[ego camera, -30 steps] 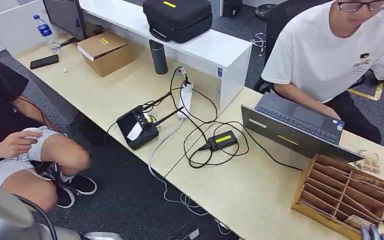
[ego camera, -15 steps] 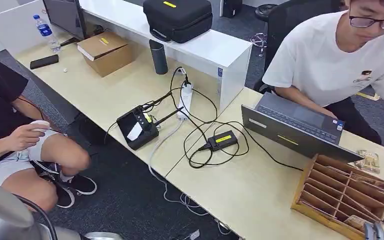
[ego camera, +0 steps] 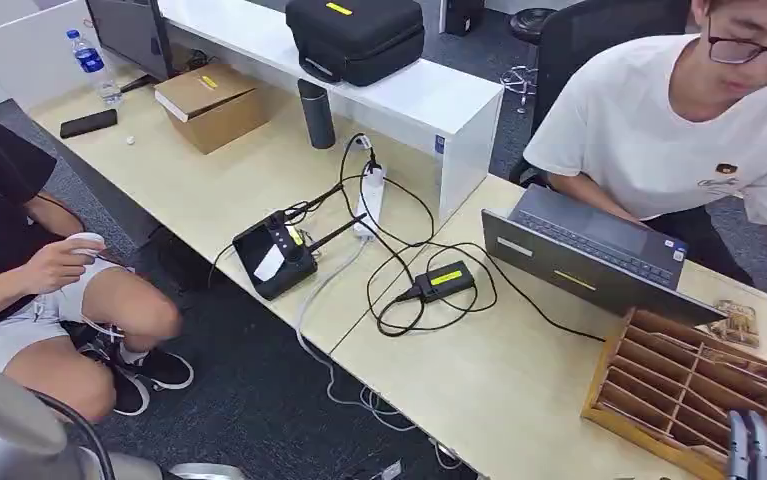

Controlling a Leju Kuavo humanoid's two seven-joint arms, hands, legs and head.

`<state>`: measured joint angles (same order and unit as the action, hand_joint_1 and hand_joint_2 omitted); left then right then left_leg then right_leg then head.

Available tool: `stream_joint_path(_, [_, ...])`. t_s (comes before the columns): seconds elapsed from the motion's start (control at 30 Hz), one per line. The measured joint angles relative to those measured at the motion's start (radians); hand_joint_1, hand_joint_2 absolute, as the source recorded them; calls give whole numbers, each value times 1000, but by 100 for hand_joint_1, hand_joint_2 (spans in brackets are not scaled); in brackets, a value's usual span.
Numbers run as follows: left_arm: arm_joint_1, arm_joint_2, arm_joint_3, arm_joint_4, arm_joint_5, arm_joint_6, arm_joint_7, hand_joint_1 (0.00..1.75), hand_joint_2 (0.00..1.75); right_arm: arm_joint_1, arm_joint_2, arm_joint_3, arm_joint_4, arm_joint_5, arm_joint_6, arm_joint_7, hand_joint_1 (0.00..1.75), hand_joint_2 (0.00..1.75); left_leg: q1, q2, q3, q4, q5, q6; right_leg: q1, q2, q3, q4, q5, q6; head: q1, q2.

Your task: Pass the card to the sensor for recognition and then transmit it.

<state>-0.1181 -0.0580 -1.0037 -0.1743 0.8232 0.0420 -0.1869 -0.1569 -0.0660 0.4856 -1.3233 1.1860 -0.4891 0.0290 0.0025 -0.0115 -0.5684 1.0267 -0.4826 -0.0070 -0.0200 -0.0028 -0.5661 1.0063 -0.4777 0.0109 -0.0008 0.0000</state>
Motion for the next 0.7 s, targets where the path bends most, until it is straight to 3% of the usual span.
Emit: stream_joint_path(0.7, [-7,-5,-10,0,-6,-2,6,0,175,-25,11,7,97,4,-3,11,0,175,0,0,0,0,0,0,0,0,0,0,0,0,0,0])
